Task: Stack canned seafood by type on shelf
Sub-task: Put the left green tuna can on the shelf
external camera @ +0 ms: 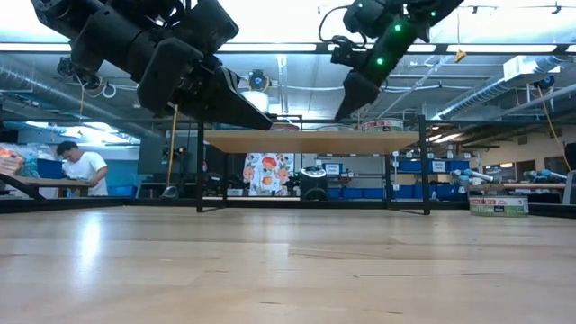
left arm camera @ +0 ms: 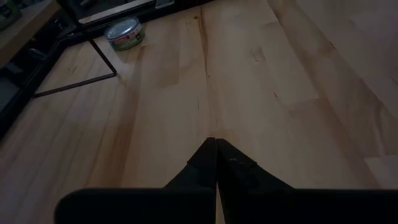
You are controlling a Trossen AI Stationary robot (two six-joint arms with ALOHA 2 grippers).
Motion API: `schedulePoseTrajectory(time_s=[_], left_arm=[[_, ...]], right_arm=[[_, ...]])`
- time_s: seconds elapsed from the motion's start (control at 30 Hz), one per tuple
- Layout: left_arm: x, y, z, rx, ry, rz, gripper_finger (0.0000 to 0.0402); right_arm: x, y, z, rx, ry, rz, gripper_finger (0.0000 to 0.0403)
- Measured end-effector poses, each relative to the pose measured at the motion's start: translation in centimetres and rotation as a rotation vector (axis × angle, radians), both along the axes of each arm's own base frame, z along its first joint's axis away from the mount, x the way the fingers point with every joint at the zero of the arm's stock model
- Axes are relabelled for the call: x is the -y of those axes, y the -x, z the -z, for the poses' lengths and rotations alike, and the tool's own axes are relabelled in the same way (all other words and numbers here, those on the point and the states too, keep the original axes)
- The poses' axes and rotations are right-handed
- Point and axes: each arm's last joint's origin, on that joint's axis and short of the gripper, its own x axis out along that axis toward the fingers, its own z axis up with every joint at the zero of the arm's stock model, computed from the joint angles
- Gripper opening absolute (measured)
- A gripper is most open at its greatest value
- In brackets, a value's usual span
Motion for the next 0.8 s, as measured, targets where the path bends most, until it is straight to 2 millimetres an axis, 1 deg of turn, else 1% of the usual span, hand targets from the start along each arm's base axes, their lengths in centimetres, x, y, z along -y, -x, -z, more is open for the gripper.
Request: schedulePoseTrajectory(time_s=[0.07,0.23,0.37,0.5,0.7,0.8], left_arm=[[0.0,0.0,0.0,-0.001,-0.012,0.006,0.0006],[-0.2,0.0,0.0,-0.002,-0.015,0.003,0.0006],[-0.4,-0.1,0.0,-0.004,-0.015,-0.004,0.0006],[-0.4,-0.1,0.0,0.000,-0.013,-0.002,0.0006],[-0.5,-0.1,-0.1,0.003,-0.020,-0.001,0.0006],[-0.6,-0.1,0.0,0.000,-0.025,-0.001,0.0006]], right_arm=[[0.1,-0.2,-0.8,-0.015,0.017,-0.016,0.0004],[0.0,0.2,-2.6,-0.093,0.006,-0.030,0.0004],[0.3,0.4,-3.3,-0.143,-0.033,-0.040,0.0004],[0.8,-0.2,-2.5,-0.187,-0.040,-0.044,0.0004],[1.1,-1.4,-0.4,-0.255,-0.056,-0.055,0.0004],[1.2,-1.7,-0.1,-0.256,-0.056,-0.054,0.0004]])
